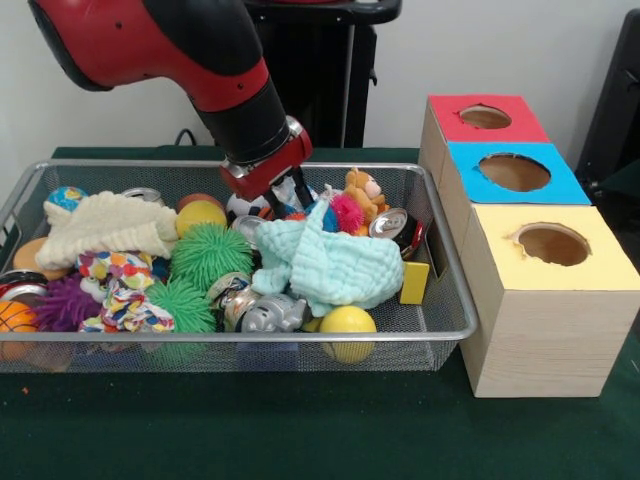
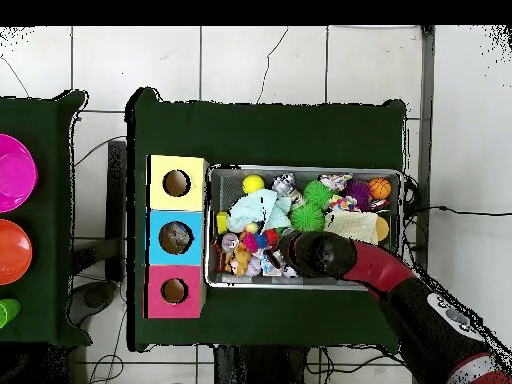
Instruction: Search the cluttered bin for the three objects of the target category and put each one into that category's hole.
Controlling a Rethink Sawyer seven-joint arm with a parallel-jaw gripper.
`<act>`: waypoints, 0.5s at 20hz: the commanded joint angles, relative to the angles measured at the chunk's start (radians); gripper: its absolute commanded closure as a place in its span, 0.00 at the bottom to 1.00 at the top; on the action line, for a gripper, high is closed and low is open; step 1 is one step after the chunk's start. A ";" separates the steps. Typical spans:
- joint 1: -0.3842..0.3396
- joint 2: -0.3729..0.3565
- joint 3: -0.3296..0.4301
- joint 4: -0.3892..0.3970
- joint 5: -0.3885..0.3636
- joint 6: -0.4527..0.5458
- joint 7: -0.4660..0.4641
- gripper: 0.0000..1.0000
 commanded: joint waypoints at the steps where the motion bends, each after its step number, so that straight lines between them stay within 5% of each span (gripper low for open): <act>1: 0.018 0.034 -0.006 -0.052 -0.077 -0.042 0.057 1.00; 6: 0.021 0.033 0.004 -0.063 -0.063 -0.022 0.061 1.00; 10: 0.054 -0.058 0.011 -0.050 -0.033 0.034 0.085 1.00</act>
